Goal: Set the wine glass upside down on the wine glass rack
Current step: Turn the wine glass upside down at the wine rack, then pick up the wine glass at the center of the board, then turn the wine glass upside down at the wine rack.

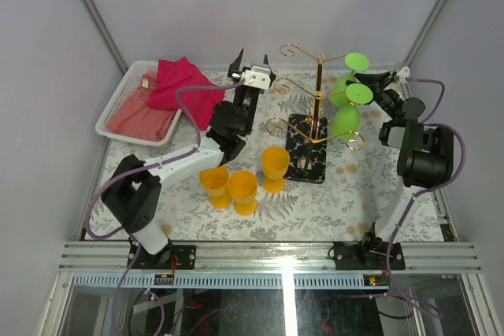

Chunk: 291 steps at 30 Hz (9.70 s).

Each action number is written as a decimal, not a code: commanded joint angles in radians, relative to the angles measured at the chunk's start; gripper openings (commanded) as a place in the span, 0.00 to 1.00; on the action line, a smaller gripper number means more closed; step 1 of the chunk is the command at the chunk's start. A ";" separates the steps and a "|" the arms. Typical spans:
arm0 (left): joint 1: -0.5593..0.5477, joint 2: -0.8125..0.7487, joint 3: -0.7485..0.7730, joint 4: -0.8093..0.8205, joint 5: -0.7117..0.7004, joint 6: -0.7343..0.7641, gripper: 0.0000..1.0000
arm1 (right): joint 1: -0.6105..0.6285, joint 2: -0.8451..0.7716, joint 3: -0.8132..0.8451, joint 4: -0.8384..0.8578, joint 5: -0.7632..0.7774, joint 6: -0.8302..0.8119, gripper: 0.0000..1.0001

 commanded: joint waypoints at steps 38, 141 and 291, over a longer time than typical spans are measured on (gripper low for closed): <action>0.116 -0.228 0.168 -0.647 -0.012 -0.276 0.85 | -0.191 -0.633 0.117 -1.230 0.759 -0.179 0.72; 0.221 -0.564 0.141 -1.507 -0.209 -0.646 0.00 | 0.315 -0.516 0.654 -1.595 0.419 0.099 0.58; -0.061 -0.435 -0.378 -0.016 0.107 -0.187 0.53 | 0.656 0.027 1.385 -1.736 0.386 0.396 0.00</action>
